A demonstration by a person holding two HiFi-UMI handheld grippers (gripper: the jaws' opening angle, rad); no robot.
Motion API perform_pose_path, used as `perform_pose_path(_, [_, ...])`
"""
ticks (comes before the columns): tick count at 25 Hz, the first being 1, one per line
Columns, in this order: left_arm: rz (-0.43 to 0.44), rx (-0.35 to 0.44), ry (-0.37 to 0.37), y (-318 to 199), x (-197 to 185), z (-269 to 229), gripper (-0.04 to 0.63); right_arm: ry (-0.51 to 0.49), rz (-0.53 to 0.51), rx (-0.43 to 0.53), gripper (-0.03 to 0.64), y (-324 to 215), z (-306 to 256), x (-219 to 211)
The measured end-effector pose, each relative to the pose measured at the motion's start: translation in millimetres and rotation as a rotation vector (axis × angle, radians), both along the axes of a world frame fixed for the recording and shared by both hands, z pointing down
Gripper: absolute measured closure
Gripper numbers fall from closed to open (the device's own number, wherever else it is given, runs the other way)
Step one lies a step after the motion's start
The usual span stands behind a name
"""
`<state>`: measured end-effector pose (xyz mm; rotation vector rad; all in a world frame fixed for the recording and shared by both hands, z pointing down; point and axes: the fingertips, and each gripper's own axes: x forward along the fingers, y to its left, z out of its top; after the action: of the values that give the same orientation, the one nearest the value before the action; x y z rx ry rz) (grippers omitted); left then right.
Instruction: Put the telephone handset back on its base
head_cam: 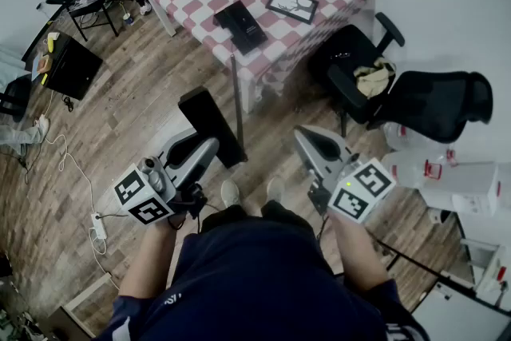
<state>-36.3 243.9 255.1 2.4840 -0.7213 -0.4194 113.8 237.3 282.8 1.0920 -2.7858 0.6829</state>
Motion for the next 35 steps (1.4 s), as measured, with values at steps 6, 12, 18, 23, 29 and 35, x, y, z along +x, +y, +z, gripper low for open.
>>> perform_pose_path(6, [-0.004,0.0,-0.005,-1,11,2,0.505,-0.008,0.021,-0.013,0.6,-5,3,10])
perform_pose_path(12, [-0.035,0.005,-0.019,-2,27,0,0.503,-0.011,-0.011,-0.009,0.6,-8,4,27])
perform_pose_path(18, [-0.09,0.009,-0.01,-2,53,-1,0.505,-0.016,-0.052,0.004,0.6,-13,-1,57])
perform_pose_path(23, [-0.126,0.008,-0.023,1,81,1,0.505,-0.028,-0.067,-0.004,0.6,-14,2,92])
perform_pose_path(29, [-0.154,0.001,-0.04,3,106,3,0.505,-0.047,-0.095,-0.023,0.6,-16,9,117])
perform_pose_path(35, [-0.174,0.0,-0.046,-9,112,5,0.505,-0.056,-0.113,-0.03,0.6,-29,14,125])
